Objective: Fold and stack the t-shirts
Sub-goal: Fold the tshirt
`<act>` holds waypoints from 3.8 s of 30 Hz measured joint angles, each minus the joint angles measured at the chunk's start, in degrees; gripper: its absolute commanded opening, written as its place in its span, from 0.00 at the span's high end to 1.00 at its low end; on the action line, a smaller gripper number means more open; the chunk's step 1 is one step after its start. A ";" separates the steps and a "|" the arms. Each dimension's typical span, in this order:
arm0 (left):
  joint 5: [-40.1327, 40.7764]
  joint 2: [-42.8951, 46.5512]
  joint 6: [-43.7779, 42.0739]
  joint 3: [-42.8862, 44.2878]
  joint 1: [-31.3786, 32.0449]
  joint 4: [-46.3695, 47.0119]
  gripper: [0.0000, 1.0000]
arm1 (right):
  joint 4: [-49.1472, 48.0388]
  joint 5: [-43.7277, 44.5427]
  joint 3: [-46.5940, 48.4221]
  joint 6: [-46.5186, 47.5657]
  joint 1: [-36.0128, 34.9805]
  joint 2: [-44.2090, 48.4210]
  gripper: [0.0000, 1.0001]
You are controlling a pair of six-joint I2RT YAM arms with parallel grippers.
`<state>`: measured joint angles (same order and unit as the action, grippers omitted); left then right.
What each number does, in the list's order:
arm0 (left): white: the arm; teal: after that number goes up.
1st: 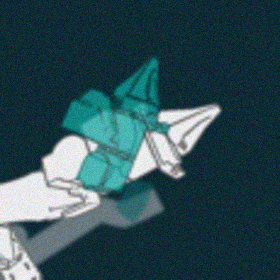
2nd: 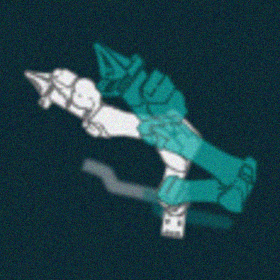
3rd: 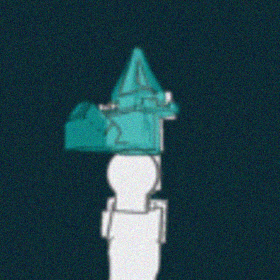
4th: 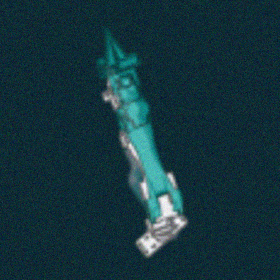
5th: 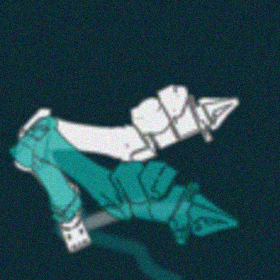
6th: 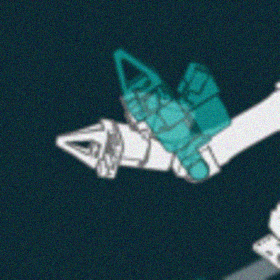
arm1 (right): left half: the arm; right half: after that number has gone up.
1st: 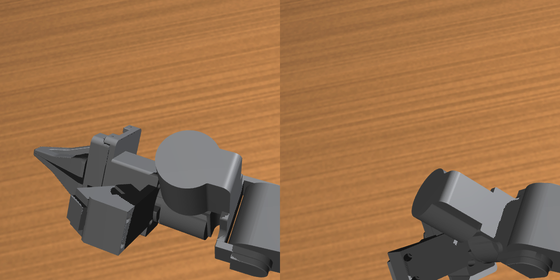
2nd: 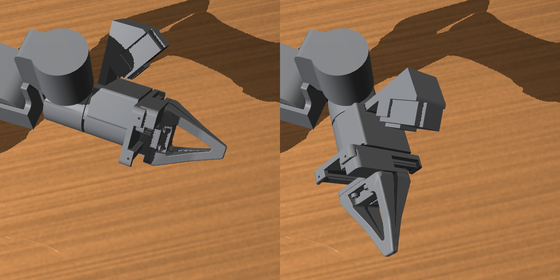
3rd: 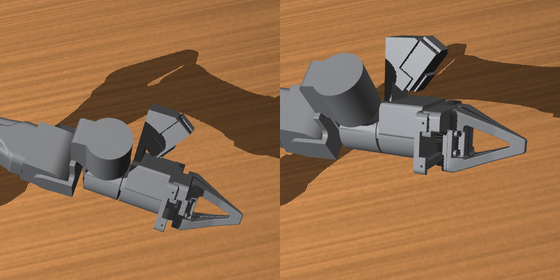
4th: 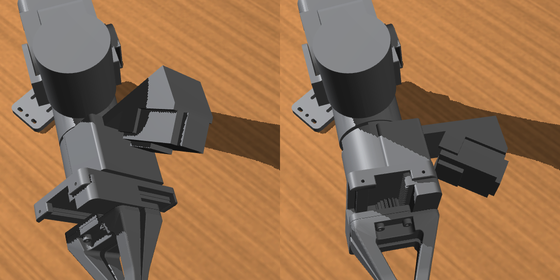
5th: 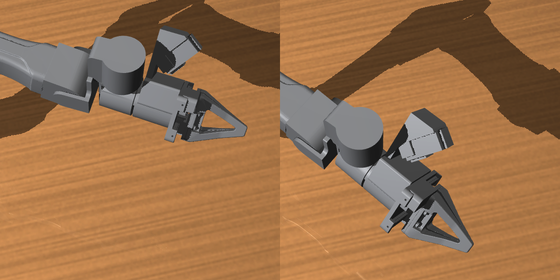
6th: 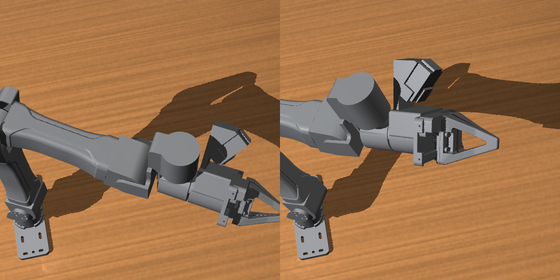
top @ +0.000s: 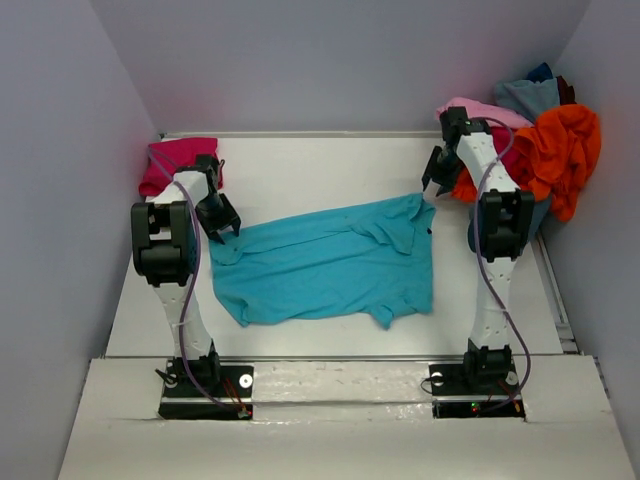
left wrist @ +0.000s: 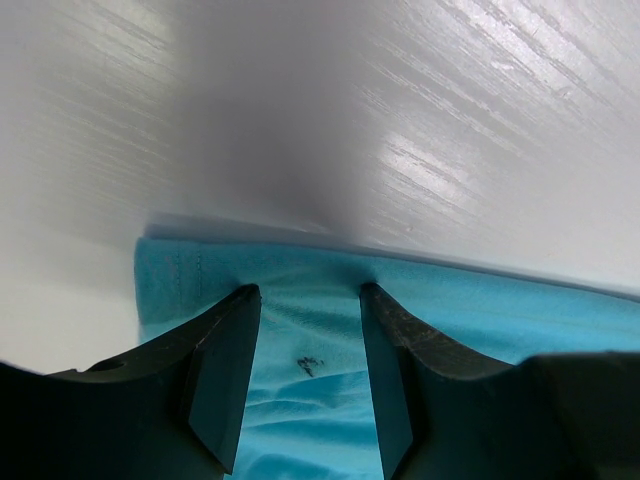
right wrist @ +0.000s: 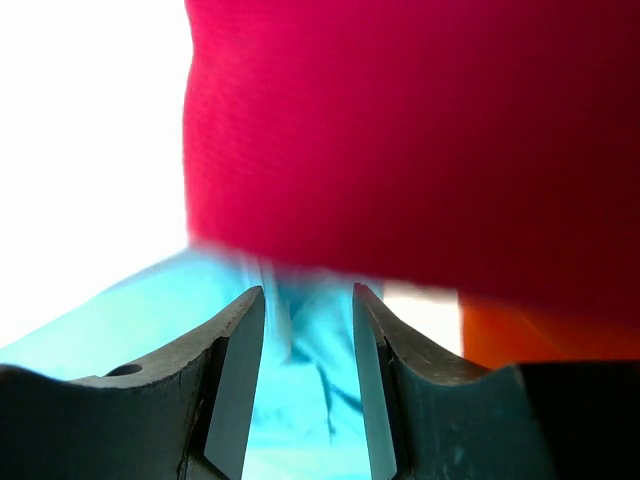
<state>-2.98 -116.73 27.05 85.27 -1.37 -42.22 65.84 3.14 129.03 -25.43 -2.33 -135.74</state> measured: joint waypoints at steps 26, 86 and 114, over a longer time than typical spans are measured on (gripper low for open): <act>0.79 -0.85 0.48 1.51 -0.26 -0.13 0.43 | 1.29 -11.13 -5.49 0.37 -9.49 8.74 0.52; 6.40 -21.00 -3.43 36.46 0.59 0.57 0.19 | -6.16 -8.68 5.18 0.20 -8.13 -9.16 0.50; 8.00 9.35 1.25 -0.20 8.02 1.31 0.19 | -8.50 -10.36 -17.66 1.03 -8.26 8.00 0.51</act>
<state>5.02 -107.37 28.29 85.08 6.66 -40.91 57.34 -7.22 111.37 -24.40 -10.59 -127.74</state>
